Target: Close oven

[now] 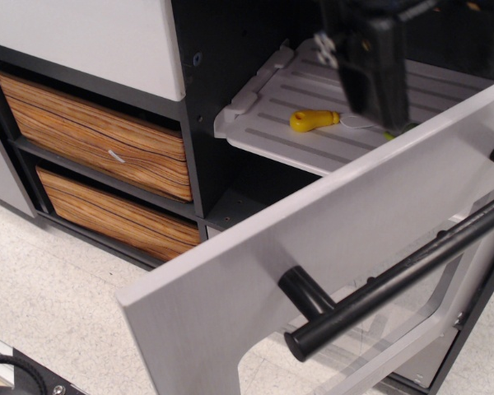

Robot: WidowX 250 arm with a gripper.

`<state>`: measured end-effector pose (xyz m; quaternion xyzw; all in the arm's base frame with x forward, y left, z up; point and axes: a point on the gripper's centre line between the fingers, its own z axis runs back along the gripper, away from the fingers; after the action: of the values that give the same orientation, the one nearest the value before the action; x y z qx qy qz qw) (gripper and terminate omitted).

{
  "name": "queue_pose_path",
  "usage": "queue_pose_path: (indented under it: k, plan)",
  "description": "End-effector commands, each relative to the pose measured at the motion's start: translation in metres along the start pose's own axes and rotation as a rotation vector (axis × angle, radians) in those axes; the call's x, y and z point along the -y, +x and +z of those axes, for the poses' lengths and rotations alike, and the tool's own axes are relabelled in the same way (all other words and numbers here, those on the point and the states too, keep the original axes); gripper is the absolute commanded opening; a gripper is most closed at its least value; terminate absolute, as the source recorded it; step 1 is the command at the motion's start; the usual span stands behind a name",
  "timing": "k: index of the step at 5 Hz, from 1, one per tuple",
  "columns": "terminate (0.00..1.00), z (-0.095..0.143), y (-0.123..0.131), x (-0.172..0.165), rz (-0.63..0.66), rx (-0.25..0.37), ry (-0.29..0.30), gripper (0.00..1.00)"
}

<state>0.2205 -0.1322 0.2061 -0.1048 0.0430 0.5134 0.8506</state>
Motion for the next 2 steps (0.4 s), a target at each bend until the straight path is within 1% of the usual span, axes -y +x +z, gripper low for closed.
queue_pose_path:
  k: [1,2]
  plan:
    - [0.0,-0.017,-0.004,-0.01,-0.01,0.056,-0.027,1.0]
    - [0.0,-0.018,0.014,-0.009,0.038,0.065,-0.016,1.0]
